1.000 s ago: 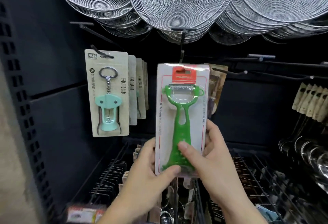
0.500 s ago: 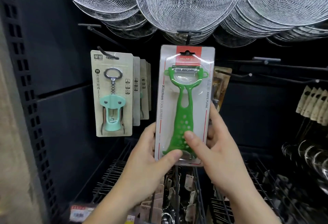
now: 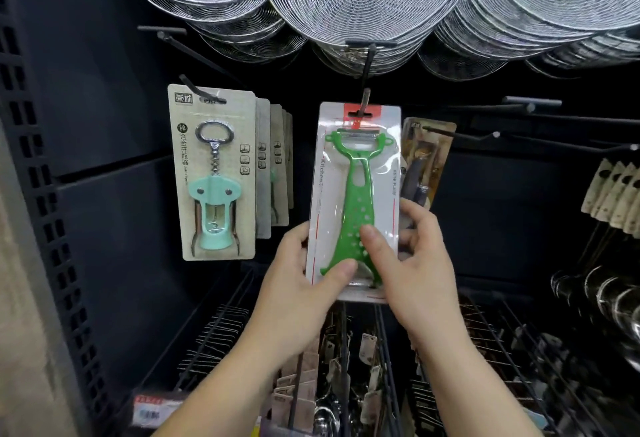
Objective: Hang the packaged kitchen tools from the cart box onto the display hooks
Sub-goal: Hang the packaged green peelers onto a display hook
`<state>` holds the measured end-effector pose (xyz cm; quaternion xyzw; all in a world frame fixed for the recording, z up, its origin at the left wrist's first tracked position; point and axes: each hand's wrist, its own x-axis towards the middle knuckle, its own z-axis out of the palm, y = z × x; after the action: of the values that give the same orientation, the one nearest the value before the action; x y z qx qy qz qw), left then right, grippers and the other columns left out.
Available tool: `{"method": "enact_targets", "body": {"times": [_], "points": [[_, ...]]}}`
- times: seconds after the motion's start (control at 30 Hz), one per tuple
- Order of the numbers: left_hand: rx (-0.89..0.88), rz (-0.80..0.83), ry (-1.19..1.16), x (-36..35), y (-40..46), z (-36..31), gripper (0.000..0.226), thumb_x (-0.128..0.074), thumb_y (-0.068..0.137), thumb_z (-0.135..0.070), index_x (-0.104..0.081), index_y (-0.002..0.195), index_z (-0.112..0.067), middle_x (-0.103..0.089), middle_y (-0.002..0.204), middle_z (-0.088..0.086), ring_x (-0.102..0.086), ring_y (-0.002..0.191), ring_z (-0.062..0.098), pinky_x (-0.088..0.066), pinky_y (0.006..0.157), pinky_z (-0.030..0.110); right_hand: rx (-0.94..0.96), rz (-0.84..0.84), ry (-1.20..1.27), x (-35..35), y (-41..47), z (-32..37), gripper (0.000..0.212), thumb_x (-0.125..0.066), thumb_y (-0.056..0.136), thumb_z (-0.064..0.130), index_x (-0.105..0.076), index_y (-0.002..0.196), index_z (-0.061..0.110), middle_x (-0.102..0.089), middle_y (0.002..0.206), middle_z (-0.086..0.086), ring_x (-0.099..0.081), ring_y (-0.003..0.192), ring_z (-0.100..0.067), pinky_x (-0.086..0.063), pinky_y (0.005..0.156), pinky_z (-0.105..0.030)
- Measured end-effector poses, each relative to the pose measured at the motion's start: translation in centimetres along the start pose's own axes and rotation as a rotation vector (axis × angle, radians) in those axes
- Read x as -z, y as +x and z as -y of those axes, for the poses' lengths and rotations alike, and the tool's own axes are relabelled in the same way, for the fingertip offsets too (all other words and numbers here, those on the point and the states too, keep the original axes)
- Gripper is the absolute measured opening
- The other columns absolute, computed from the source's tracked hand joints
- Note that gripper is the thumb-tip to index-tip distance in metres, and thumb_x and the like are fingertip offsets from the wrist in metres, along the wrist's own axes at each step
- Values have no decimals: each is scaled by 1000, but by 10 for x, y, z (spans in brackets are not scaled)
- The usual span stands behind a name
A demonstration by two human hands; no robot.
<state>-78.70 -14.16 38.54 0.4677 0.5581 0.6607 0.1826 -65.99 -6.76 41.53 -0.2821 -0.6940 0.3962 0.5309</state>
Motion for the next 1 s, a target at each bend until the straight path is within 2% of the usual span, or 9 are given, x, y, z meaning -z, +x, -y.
{"method": "enact_targets", "body": {"times": [0.13, 0.3, 0.43, 0.57, 0.63, 0.7, 0.8, 0.9, 1.0], "points": [[26, -7, 45, -7, 27, 13, 49, -74, 89, -17, -50, 127, -36, -71, 114, -13, -67, 104, -1, -52, 101, 34, 2, 11, -81, -7, 19, -19, 59, -68, 87, 43, -43, 140, 37, -69, 105, 18, -65, 91, 5, -51, 74, -11], [37, -24, 84, -14, 52, 26, 47, -73, 91, -21, -48, 128, -35, -69, 116, -12, -66, 106, 5, -52, 100, 32, -74, 75, -126, -14, 22, -37, 54, -65, 93, 36, -35, 137, 48, -65, 103, 19, -60, 81, 15, -45, 70, -4], [69, -21, 98, -21, 71, 33, 53, -71, 93, -23, -46, 139, -28, -66, 113, -15, -62, 100, -4, -46, 81, 11, -121, 63, -173, -17, 36, -43, 41, -62, 97, 25, -32, 115, 47, -54, 86, 25, -50, 69, 30, -37, 60, 4], [87, -22, 151, -26, 89, 37, 51, -67, 95, -24, -44, 141, -25, -61, 108, -19, -55, 90, -12, -40, 65, -1, -132, 60, -175, -24, 54, -53, 42, -60, 98, 27, -42, 135, 37, -52, 89, 31, -47, 68, 34, -34, 59, 7], [88, -21, 156, -27, 97, 40, 51, -67, 96, -23, -44, 141, -23, -64, 116, -13, -55, 90, -12, -41, 67, 1, -142, 59, -196, -28, 62, -58, 48, -59, 97, 32, -42, 142, 35, -49, 90, 37, -48, 70, 32, -36, 60, 5], [98, -14, 172, -26, 101, 44, 51, -67, 95, -23, -45, 141, -22, -62, 111, -15, -54, 89, -12, -41, 65, 0, -165, 58, -233, -30, 67, -65, 38, -59, 97, 34, -44, 131, 41, -51, 91, 38, -50, 72, 28, -38, 61, 1], [121, 7, 203, -24, 102, 54, 50, -68, 95, -25, -47, 140, -22, -61, 106, -18, -54, 87, -11, -40, 64, 2, -186, 46, -269, -33, 65, -76, 32, -59, 97, 36, -49, 127, 39, -63, 100, 25, -60, 87, 12, -50, 79, -14], [173, 38, 244, -21, 98, 68, 52, -68, 95, -27, -46, 142, -19, -60, 120, -7, -57, 99, 4, -41, 82, 15, -272, 48, -340, -36, 54, -89, 62, -58, 95, 45, -35, 151, 34, -60, 128, 1, -59, 113, -16, -47, 93, -30], [276, 113, 335, -17, 92, 88, 69, -67, 94, -33, -35, 152, -13, -51, 143, 8, -52, 126, 20, -41, 101, 29, -353, 50, -428, -34, 37, -103, 66, -58, 95, 46, -30, 153, 31, -53, 138, -5, -54, 124, -22, -43, 98, -32]]}}
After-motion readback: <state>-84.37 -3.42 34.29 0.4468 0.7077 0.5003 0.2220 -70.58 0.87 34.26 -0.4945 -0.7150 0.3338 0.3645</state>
